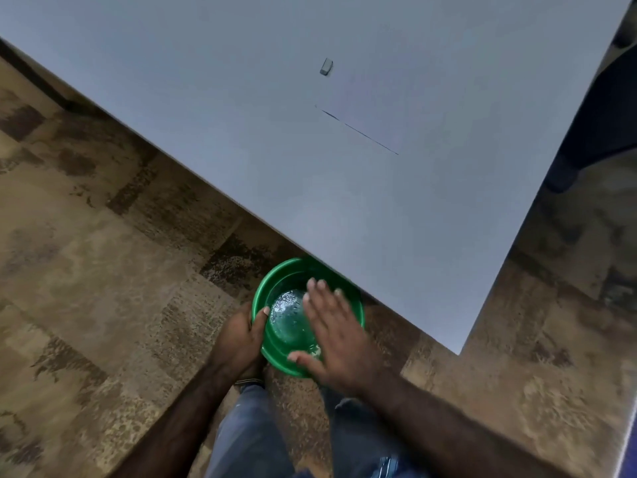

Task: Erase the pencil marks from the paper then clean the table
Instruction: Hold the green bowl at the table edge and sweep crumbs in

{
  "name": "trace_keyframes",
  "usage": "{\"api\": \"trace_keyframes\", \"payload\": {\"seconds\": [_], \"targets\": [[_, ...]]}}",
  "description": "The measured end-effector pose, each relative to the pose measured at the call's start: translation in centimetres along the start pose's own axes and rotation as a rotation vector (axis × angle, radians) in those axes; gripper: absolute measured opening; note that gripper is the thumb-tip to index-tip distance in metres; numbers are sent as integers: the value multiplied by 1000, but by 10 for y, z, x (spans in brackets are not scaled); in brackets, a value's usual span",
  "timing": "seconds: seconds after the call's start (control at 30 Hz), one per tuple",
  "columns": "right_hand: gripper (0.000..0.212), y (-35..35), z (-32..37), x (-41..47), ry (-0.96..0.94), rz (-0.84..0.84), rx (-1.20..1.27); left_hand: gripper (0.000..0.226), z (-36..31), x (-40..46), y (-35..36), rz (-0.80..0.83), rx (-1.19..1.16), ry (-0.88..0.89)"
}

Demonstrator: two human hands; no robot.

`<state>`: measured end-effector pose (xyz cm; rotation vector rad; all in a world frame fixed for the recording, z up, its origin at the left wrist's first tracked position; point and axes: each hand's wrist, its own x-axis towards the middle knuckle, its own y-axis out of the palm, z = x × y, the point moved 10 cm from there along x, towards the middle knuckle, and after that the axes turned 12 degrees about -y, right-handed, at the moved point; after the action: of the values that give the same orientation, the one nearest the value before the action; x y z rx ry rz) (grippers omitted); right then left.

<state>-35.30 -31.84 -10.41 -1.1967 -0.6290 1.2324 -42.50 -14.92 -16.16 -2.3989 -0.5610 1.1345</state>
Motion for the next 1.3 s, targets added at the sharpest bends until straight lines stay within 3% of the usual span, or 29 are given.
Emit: {"api": "trace_keyframes", "payload": {"seconds": [0.1,0.4,0.7,0.93,1.07,1.3], "targets": [[92,25,33,-13,31,-65,-2,12,-1,1,-3,37,19,37],[80,47,3,-53,562,-195,116,29,13,21,-2,182,210,117],[86,96,-6,-114,974,-271,483,36,11,24,43,341,347,257],[89,147,-9,-146,1112,-399,672,47,32,26,103,418,398,295],[91,194,-21,-162,1148,-387,725,43,49,39,143,391,489,294],[83,278,-56,-174,1085,-385,798,54,90,75,222,391,613,256]]}}
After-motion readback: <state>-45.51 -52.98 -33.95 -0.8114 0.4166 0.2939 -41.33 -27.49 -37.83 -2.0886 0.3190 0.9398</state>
